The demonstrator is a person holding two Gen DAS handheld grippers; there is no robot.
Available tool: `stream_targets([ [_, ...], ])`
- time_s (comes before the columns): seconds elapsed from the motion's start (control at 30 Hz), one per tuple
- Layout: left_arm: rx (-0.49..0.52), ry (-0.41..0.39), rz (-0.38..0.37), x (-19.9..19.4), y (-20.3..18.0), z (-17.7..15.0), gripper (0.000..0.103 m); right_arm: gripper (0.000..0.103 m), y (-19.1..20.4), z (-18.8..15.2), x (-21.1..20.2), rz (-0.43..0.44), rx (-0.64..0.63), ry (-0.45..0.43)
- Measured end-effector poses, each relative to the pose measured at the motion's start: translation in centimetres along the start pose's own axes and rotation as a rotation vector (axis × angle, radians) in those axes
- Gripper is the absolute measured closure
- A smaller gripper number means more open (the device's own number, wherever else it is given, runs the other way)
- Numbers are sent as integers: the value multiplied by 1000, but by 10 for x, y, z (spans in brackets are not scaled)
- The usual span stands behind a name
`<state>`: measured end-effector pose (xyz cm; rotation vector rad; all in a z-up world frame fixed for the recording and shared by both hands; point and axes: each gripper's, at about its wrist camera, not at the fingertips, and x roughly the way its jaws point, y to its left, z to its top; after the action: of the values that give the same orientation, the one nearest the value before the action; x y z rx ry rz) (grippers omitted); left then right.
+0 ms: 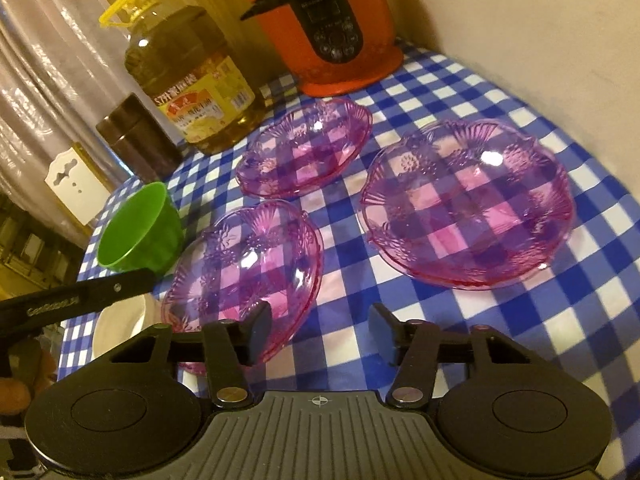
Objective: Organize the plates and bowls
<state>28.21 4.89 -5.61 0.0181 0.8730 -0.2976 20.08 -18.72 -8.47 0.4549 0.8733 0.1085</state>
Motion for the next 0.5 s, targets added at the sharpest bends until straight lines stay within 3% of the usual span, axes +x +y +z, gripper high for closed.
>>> stream_targets([
  [0.2, 47, 60, 32, 35, 4, 11, 60, 57, -2, 5, 22, -12, 14, 12],
  [0.5, 82, 146, 29, 62, 5, 15, 70, 69, -2, 4, 42, -5, 19, 46],
])
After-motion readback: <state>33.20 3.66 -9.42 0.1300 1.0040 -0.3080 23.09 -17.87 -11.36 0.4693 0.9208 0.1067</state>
